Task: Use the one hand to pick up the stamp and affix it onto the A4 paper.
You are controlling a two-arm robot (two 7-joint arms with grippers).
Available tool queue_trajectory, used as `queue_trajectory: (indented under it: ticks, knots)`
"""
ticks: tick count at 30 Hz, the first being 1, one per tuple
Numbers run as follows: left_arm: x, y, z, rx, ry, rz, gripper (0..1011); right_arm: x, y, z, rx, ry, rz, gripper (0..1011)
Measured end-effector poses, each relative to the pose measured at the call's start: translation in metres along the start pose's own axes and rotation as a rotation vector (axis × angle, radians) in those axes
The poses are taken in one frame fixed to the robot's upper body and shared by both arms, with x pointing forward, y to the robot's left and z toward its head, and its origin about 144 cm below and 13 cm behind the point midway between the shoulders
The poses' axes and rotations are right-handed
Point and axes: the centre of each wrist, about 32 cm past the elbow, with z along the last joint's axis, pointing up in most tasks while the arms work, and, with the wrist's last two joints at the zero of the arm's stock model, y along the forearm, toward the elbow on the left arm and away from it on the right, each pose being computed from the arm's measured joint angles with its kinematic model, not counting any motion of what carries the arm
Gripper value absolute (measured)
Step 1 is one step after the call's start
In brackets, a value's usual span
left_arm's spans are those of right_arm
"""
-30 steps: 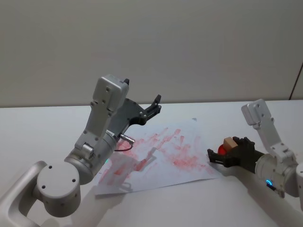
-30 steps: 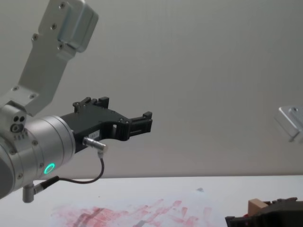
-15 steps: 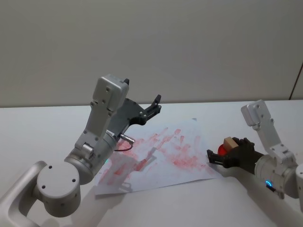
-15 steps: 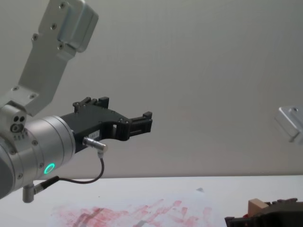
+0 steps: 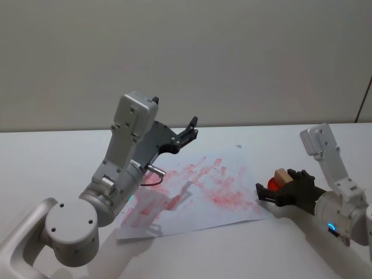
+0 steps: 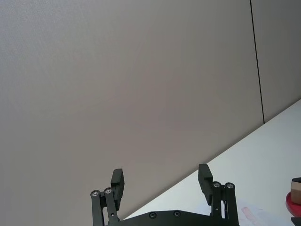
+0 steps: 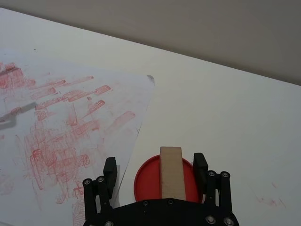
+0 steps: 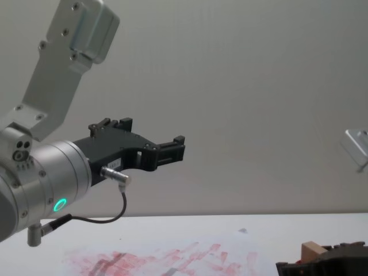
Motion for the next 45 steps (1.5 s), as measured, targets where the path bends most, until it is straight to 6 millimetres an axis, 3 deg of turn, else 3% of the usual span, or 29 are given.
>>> queue_trajectory:
  ticks: [11, 16, 20, 23, 28, 45]
  knots:
    - [0.000, 0.000, 0.000, 0.000, 0.000, 0.000, 1001, 0.000, -0.001, -0.001, 0.004, 0.006, -0.004, 765]
    - [0.000, 0.000, 0.000, 0.000, 0.000, 0.000, 1001, 0.000, -0.001, -0.001, 0.005, 0.007, -0.005, 569]
    - [0.000, 0.000, 0.000, 0.000, 0.000, 0.000, 1001, 0.001, -0.001, -0.001, 0.006, 0.007, -0.006, 490]
    - [0.000, 0.000, 0.000, 0.000, 0.000, 0.000, 1001, 0.001, -0.001, -0.001, 0.006, 0.008, -0.006, 348]
    - [0.000, 0.000, 0.000, 0.000, 0.000, 0.000, 1001, 0.001, -0.001, -0.001, 0.006, 0.008, -0.006, 228]
    - [0.000, 0.000, 0.000, 0.000, 0.000, 0.000, 1001, 0.002, -0.002, 0.011, 0.059, -0.046, 0.006, 220]
